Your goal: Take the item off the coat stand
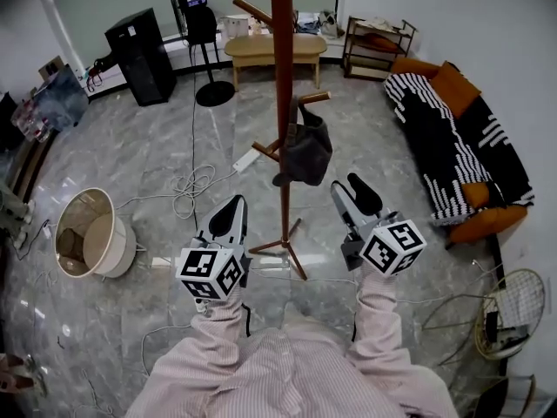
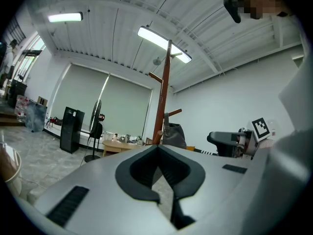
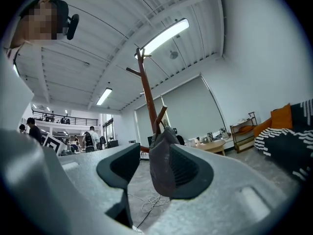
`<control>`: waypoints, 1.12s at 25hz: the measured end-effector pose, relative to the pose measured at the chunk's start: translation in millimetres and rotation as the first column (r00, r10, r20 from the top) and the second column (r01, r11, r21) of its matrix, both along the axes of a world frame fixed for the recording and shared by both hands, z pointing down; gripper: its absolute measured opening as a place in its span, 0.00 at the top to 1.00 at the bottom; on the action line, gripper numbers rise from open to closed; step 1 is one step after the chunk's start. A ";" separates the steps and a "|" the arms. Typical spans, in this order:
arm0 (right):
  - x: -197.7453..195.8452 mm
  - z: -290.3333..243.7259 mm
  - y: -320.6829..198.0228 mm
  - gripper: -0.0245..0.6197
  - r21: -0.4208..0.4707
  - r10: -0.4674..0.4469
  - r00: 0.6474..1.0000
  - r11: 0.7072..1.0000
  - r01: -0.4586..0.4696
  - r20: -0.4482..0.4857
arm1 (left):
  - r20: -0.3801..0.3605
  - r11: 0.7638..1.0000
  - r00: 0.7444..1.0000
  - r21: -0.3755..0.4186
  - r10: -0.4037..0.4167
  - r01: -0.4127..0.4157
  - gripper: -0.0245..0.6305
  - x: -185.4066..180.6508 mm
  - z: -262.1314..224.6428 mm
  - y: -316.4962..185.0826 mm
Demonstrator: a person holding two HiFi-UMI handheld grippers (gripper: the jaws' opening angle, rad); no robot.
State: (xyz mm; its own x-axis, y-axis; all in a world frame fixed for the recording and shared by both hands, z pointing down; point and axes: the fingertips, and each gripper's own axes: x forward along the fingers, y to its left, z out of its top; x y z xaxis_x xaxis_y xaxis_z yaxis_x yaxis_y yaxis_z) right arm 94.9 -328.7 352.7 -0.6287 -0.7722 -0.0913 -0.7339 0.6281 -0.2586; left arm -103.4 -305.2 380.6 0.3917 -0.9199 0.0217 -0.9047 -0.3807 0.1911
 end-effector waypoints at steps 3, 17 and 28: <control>1.7 -5.1 -19.1 0.68 0.013 -0.012 1.000 1.000 0.012 0.002 | 0.007 1.000 1.000 0.012 -0.011 0.011 0.96 2.1 -3.6 -14.6; -19.8 -11.9 -94.0 0.68 0.026 -0.050 0.989 0.998 0.054 -0.138 | 0.008 0.999 0.999 -0.019 -0.031 0.031 0.96 -6.6 -1.5 -62.9; -42.5 -6.0 -129.5 0.68 -0.017 -0.090 0.973 0.996 0.089 -0.211 | 0.011 0.998 0.999 -0.055 0.038 -0.038 0.96 -6.9 5.0 -102.8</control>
State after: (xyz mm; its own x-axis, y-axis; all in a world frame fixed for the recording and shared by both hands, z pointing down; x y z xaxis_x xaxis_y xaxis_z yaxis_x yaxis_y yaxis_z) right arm 52.4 -458.2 346.7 -0.6997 -0.7122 0.0561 -0.7134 0.6923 -0.1086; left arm -110.2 -407.9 385.6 0.4256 -0.9016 0.0767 -0.8922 -0.4040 0.2018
